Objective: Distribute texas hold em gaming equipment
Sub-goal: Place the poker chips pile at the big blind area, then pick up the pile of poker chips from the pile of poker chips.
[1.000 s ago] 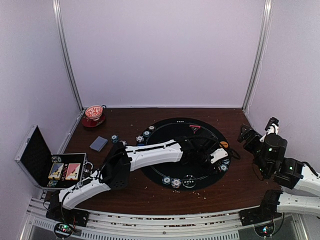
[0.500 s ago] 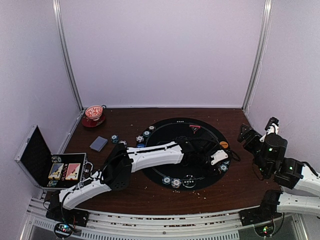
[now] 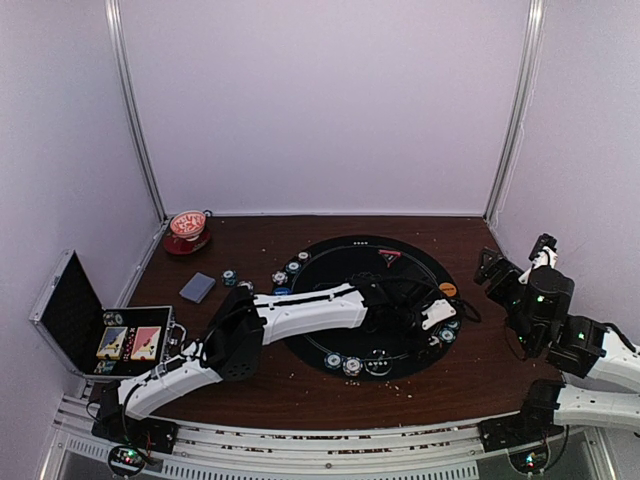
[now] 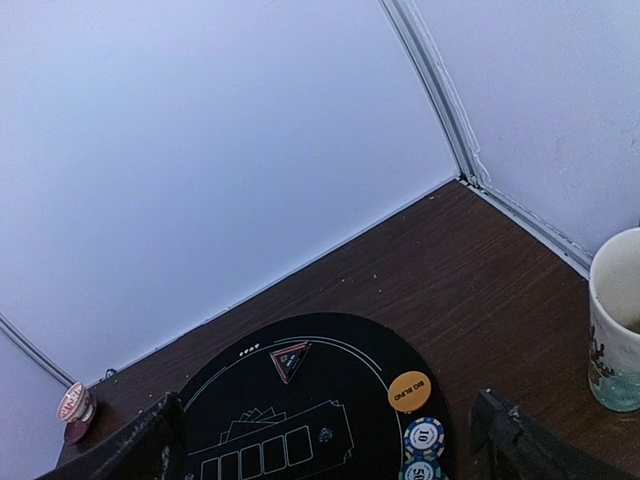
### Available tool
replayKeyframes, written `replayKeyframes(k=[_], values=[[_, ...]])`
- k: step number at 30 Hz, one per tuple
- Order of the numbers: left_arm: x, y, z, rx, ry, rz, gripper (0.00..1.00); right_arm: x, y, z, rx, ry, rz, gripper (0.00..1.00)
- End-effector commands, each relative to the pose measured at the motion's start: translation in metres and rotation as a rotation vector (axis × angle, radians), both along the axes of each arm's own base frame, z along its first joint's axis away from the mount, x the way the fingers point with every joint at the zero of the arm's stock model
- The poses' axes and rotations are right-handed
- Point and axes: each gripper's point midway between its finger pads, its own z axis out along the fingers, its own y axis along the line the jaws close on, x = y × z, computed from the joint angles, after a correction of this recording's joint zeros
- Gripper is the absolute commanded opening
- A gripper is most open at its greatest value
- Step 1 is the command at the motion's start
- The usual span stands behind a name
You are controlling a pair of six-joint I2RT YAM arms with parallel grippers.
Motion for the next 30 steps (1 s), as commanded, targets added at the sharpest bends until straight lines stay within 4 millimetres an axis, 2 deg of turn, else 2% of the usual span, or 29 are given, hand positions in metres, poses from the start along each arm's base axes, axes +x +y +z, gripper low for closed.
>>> replayKeyframes(k=[1,6,12,16,20,24,27,30], values=[[-0.005,0.007,0.032,-0.006,-0.035,-0.001,0.98,0.001,0.002,-0.004,-0.021,0.005,0.008,1.00],[-0.005,0.027,0.022,0.064,-0.055,0.015,0.97,0.002,0.003,-0.005,-0.025,0.009,0.010,1.00],[-0.004,0.029,0.031,0.062,-0.072,0.017,0.91,0.002,0.003,-0.005,-0.030,0.010,0.011,1.00],[0.001,0.030,0.071,0.022,-0.116,0.014,0.97,0.002,0.003,-0.005,-0.030,0.010,0.009,1.00],[0.019,0.045,0.116,-0.013,-0.175,0.054,0.98,0.002,0.002,-0.006,-0.030,0.010,0.005,1.00],[0.047,0.084,0.147,-0.010,-0.231,0.134,0.98,0.003,0.003,-0.007,-0.035,0.013,0.006,1.00],[0.078,0.130,0.170,-0.006,-0.298,0.238,0.98,0.004,0.005,-0.008,-0.045,0.017,0.010,1.00],[0.109,0.187,0.189,0.010,-0.335,0.348,0.98,0.006,0.008,-0.011,-0.056,0.026,0.019,1.00]])
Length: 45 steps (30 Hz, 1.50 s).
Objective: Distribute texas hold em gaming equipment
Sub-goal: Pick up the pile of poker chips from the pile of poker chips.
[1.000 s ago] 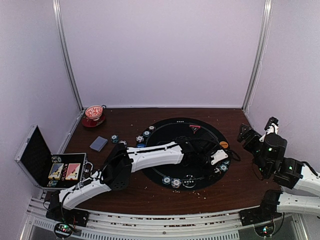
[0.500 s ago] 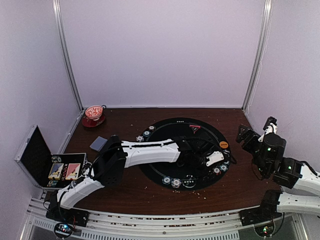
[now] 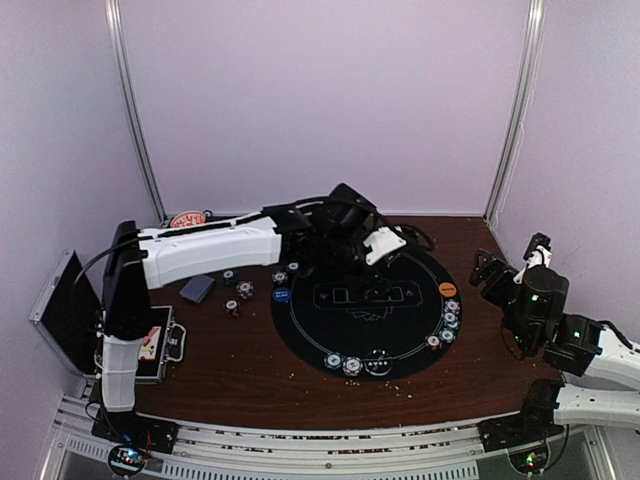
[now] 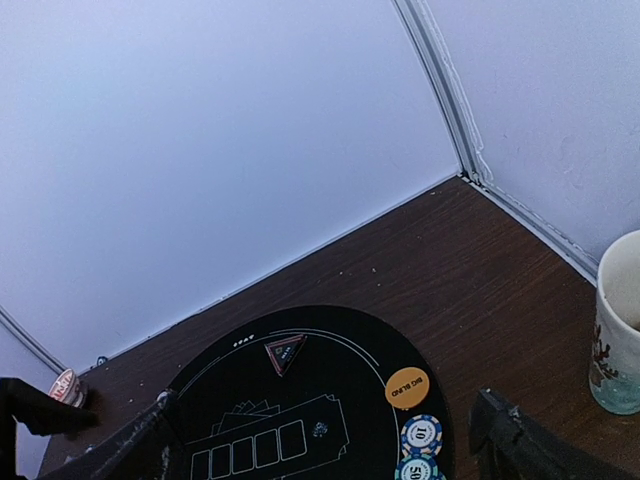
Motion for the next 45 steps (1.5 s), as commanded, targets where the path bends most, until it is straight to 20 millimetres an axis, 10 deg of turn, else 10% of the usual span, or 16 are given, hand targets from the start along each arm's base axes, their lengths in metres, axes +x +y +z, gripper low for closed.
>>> replayKeyframes(k=[1,9,20,45], values=[[0.063,0.083,0.034,-0.001,-0.112,0.197,0.98,0.003,0.004,-0.007,-0.028,0.014,0.010,1.00],[0.094,0.244,0.009,0.111,-0.021,0.394,0.98,0.011,0.017,-0.017,-0.077,0.055,0.041,1.00],[0.091,0.359,-0.089,0.198,0.210,0.521,0.97,0.012,0.021,-0.019,-0.095,0.064,0.055,1.00],[0.084,0.360,-0.148,0.184,0.352,0.521,0.84,0.011,0.023,-0.017,-0.089,0.060,0.075,1.00]])
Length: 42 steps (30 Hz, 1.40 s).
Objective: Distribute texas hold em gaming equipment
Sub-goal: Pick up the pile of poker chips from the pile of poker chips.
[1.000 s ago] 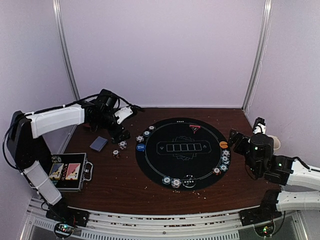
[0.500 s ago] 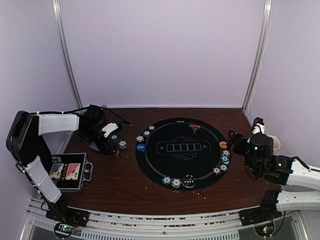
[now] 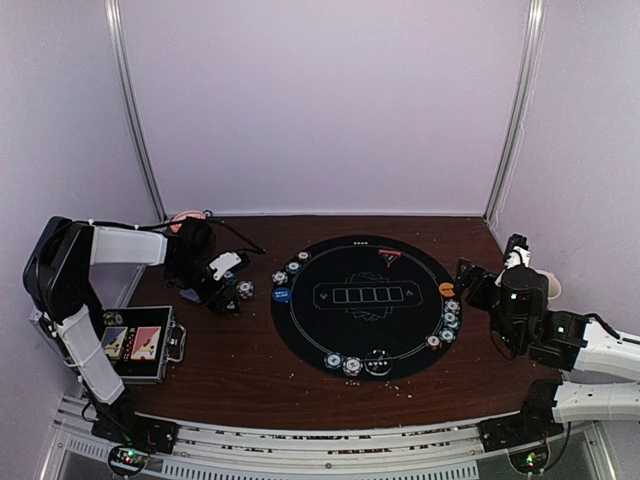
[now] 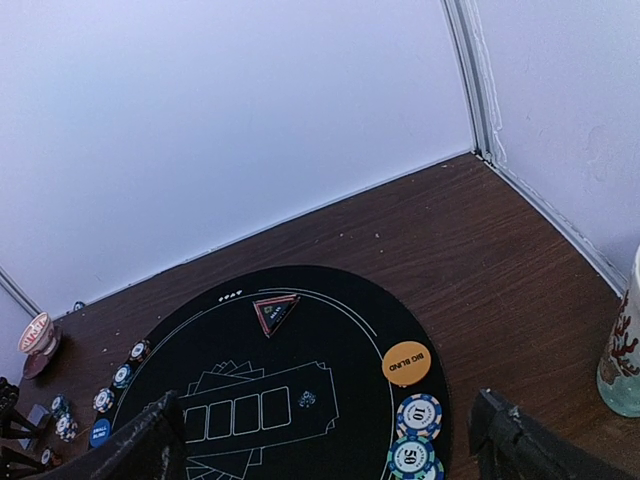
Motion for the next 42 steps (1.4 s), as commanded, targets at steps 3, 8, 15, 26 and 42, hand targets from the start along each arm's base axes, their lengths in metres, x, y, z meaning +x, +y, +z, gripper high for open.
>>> replayKeyframes(k=[3,8,15,26,42], values=[[0.010,0.001,-0.003,0.006,-0.037,0.026,0.83,0.000,0.000,0.008,0.014,-0.017,0.004,1.00],[0.007,0.000,-0.010,0.005,-0.017,0.018,0.82,0.000,0.001,0.008,0.013,-0.016,0.006,1.00],[0.004,-0.006,-0.013,0.004,-0.008,-0.007,0.77,0.000,0.001,0.008,0.012,-0.016,0.007,1.00],[0.000,-0.009,-0.020,0.018,0.006,-0.018,0.66,0.000,0.001,0.008,0.015,-0.017,0.010,1.00],[-0.005,-0.013,-0.017,0.015,0.006,-0.045,0.26,0.000,0.001,0.009,0.015,-0.018,0.013,1.00]])
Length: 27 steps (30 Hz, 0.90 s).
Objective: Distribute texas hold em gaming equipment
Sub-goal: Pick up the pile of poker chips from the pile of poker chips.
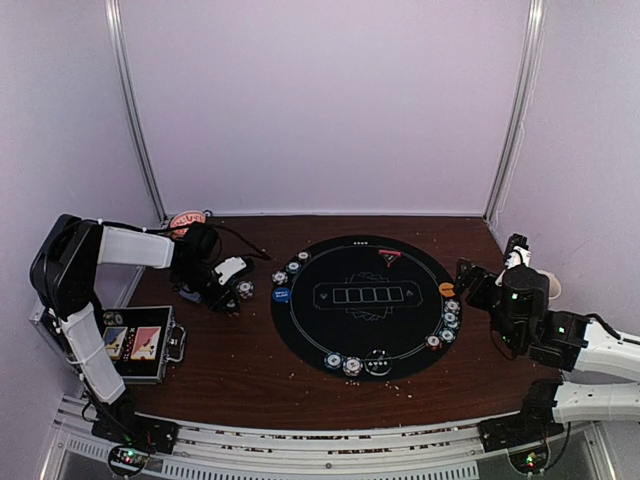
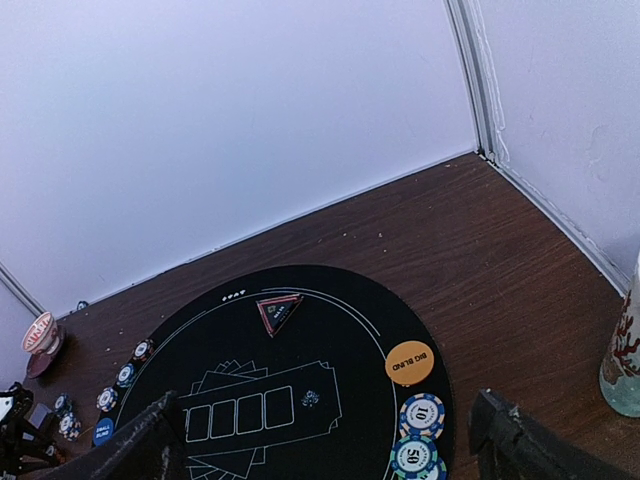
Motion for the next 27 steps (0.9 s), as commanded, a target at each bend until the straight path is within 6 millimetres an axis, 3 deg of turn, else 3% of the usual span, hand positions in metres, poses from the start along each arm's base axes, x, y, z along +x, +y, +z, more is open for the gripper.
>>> replayKeyframes(k=[1,8,17,21,27], values=[[-0.005,-0.005,0.001,-0.006,-0.002,-0.023,0.23,0.000,0.001,0.008,0.009,-0.016,0.005,1.00],[-0.002,-0.003,0.020,-0.008,-0.048,-0.014,0.11,0.000,0.001,0.008,0.010,-0.015,0.008,1.00],[-0.004,-0.008,0.055,-0.033,-0.113,-0.046,0.05,0.001,0.001,0.007,0.007,-0.013,0.005,1.00],[-0.019,-0.030,0.064,-0.032,-0.146,-0.145,0.05,0.001,0.001,0.007,0.005,-0.013,0.004,1.00],[-0.057,-0.083,0.069,-0.049,-0.157,-0.340,0.05,0.001,0.000,0.006,-0.001,-0.012,-0.004,1.00]])
